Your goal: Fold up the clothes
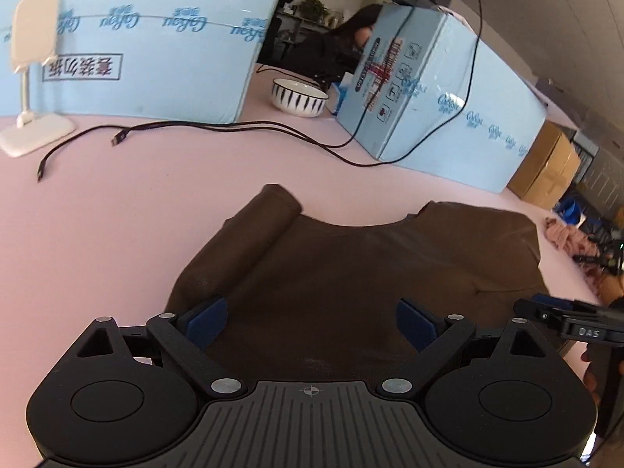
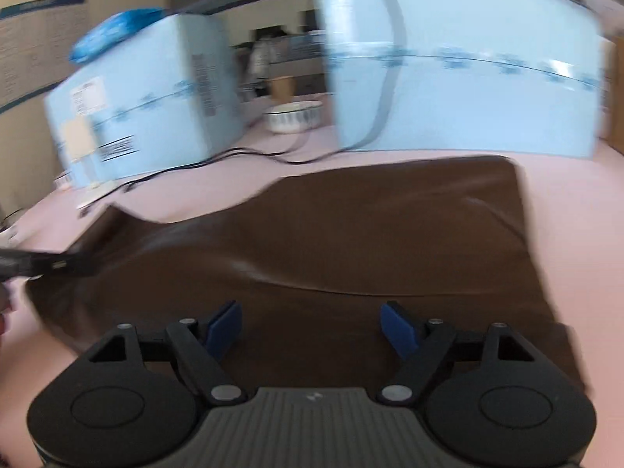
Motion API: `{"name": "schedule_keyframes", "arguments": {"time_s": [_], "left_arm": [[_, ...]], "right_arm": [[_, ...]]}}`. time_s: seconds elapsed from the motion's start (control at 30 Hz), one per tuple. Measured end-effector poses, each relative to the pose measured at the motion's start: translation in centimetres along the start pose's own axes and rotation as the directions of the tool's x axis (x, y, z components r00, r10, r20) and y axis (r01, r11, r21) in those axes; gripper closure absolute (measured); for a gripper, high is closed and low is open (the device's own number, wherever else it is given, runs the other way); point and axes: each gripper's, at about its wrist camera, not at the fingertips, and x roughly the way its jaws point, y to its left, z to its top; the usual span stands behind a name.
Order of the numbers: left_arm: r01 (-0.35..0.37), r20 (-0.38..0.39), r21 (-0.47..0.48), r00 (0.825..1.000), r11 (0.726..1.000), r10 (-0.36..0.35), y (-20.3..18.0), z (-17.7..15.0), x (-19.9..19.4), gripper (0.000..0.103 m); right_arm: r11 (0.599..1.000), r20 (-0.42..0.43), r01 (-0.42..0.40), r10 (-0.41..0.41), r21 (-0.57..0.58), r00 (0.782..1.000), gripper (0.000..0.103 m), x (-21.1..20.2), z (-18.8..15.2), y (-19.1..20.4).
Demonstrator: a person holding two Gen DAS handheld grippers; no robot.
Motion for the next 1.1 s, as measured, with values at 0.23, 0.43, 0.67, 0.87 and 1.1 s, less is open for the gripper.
{"name": "schedule_keyframes", "arguments": {"time_s": [0.23, 0.43, 0.67, 0.87, 1.1], "left_arm": [[0.084, 0.152, -0.189, 0.987, 0.978, -0.055, 0.1, 2.1, -2.7, 0.006], [-0.038, 0.03, -0.159, 0.999, 0.987, 0.043, -0.4, 6.4, 4.8, 0.003], [-0.075, 0.029, -0.19, 0.996, 0.979, 0.082, 2.6, 5.3, 4.7, 0.0], [0.088, 0.091, -0.236, 0.994, 0.968, -0.068, 0.8, 1.7, -2.4, 0.0], [0.024, -0.022, 0.003, 0.999, 1.0, -0.024, -1.6, -3.1, -1.9, 0.0]], "right_arm": [[0.993, 0.134, -0.037, 0.022, 0.108, 0.991, 0.007, -4.4, -0.4, -2.7], [0.998, 0.117, -0.066, 0.064, 0.017, 0.991, 0.003, -0.5, 3.5, 2.6], [0.976, 0.033, 0.159, -0.166, 0.151, 0.986, 0.002, 3.7, 2.3, 1.4], [0.957, 0.078, -0.222, 0.21, 0.189, 0.974, 0.002, -3.2, 0.6, 3.4], [0.983, -0.055, -0.092, 0.084, -0.16, 0.995, 0.003, -3.9, -3.8, 10.3]]}}
